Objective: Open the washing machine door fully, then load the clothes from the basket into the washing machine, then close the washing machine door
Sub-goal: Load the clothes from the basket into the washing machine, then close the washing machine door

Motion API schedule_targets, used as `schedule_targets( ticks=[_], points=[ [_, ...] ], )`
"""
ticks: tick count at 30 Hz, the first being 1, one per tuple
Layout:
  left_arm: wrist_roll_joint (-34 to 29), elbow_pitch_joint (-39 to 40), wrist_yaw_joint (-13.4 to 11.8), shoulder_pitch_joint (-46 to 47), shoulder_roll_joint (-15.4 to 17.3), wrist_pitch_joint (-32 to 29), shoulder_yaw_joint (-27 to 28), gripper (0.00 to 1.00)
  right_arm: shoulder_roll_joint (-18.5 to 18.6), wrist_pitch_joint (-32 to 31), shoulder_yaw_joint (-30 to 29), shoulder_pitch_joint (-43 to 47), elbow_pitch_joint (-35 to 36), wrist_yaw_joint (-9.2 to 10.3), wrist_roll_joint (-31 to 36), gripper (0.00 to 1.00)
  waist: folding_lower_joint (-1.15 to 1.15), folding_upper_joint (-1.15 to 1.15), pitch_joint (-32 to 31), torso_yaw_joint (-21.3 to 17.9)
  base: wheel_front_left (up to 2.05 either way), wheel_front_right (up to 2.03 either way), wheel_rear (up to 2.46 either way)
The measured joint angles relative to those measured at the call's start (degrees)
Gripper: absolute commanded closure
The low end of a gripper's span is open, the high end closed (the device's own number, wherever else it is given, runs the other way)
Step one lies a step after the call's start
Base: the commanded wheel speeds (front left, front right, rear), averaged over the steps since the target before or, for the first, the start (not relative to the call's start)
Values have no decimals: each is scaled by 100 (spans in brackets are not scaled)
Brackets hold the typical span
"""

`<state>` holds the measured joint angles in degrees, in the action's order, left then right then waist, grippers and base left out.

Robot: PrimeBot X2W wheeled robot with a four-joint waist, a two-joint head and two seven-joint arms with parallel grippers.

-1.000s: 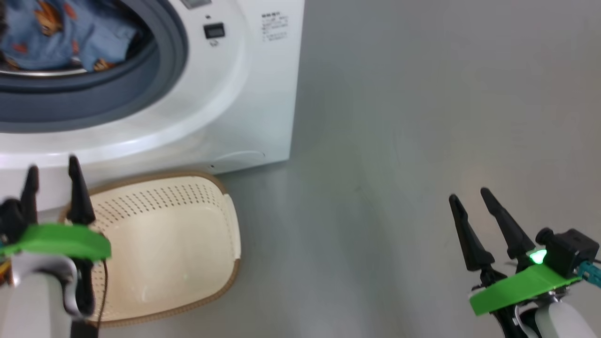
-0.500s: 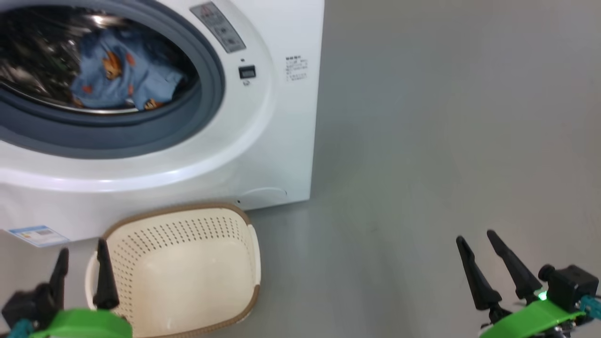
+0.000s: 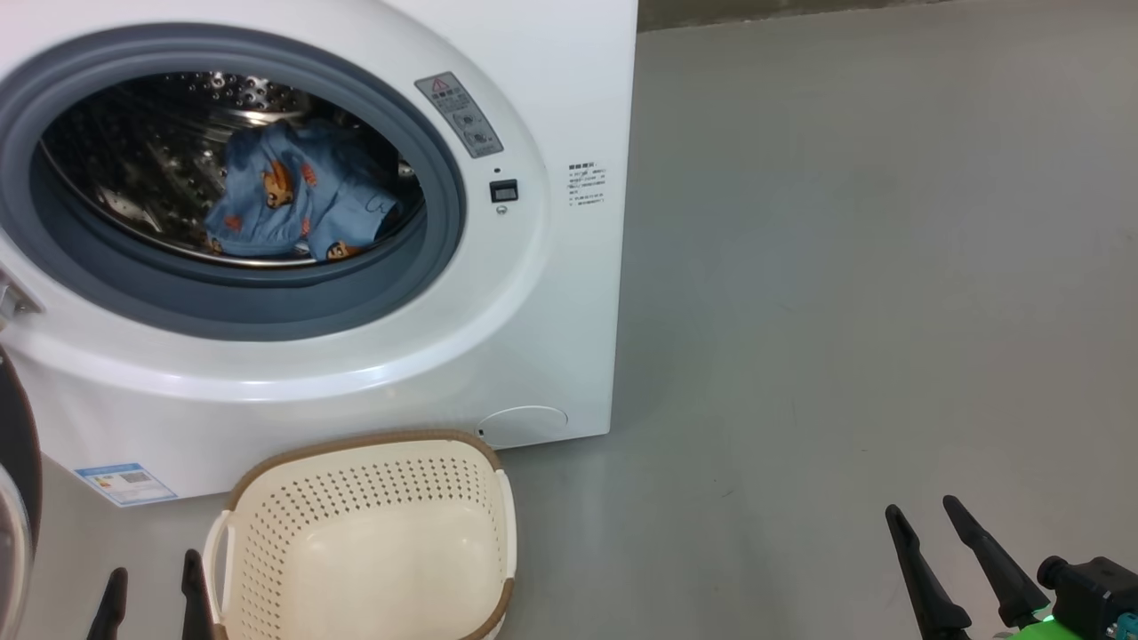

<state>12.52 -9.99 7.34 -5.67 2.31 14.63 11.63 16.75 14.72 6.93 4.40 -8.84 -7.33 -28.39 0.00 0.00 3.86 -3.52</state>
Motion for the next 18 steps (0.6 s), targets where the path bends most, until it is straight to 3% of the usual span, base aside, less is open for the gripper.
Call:
schedule_targets(
  ticks=[12, 18],
  points=[
    [69, 131, -3, -54, 0, 0, -33, 0, -1, 0, -8, 36, 22, 0, 1, 0, 0, 0, -48, 32, -1, 1, 0],
    [102, 137, -13, -54, 0, 0, -52, 0, -3, 0, -7, 35, 30, 0, 1, 0, 0, 0, -59, 39, -56, 56, 0]
  ],
)
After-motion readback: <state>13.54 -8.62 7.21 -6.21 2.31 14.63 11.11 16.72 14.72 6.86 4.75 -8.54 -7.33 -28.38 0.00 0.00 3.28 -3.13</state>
